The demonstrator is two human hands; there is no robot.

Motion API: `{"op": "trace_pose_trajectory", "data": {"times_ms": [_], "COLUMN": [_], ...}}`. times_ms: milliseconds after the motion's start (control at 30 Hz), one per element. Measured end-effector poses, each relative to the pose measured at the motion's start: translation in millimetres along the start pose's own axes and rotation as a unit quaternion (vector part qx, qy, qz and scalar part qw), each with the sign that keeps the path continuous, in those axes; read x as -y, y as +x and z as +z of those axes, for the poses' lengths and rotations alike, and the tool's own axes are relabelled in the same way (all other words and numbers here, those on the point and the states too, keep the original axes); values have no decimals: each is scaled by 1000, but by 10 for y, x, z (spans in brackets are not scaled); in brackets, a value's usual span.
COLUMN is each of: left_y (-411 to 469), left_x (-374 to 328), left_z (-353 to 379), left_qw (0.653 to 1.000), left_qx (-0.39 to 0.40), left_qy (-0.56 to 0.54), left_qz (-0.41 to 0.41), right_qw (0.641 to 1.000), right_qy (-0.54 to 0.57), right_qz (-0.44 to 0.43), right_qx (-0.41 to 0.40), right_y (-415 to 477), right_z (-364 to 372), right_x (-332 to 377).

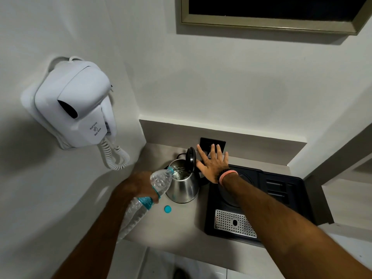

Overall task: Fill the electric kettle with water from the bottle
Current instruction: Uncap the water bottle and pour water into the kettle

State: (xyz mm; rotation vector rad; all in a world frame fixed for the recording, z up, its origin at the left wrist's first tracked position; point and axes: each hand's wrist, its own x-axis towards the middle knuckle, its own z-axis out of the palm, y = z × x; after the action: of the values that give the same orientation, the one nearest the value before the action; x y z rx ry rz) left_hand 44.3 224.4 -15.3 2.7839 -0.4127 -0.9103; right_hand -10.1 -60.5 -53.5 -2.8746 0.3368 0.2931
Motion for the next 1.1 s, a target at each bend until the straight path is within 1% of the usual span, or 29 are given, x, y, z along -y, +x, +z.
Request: {"op": "trace_pose_trajectory", "data": {"times_ms": [133,233,300,367,433,633,733,833,933,1100], "left_y": [9,-23,-45,-68,-73,-2,57,112,158,143], "left_x": [22,28,60,117,178,385,380,346,320,348], "left_z": [3,28,68,134,234,556,717,812,843,904], "left_qw": [1000,999,995,988,977,917,872,823,794,794], "left_qx": [-5,-28,-58,-99,-151,-308,-393,-452,-472,-464], "left_qy": [-13,-30,-66,-117,-145,-253,-289,-341,-379,-390], "left_qz": [16,36,47,36,24,-8,-33,-50,-53,-49], "right_qw": [1000,1000,1000,1000,1000,1000,1000,1000,1000,1000], "right_qy": [0,3,5,5,5,15,18,15,19,19], "right_qz": [2,0,-1,-1,0,3,4,9,15,12], "right_qx": [3,6,6,5,6,6,8,6,8,7], "right_y": [-1,2,-4,-5,-8,-15,-11,-12,-15,-26], "right_z": [-4,-12,-13,-12,-9,17,19,27,29,19], "right_x": [5,2,-1,-7,-6,2,1,7,9,12]}}
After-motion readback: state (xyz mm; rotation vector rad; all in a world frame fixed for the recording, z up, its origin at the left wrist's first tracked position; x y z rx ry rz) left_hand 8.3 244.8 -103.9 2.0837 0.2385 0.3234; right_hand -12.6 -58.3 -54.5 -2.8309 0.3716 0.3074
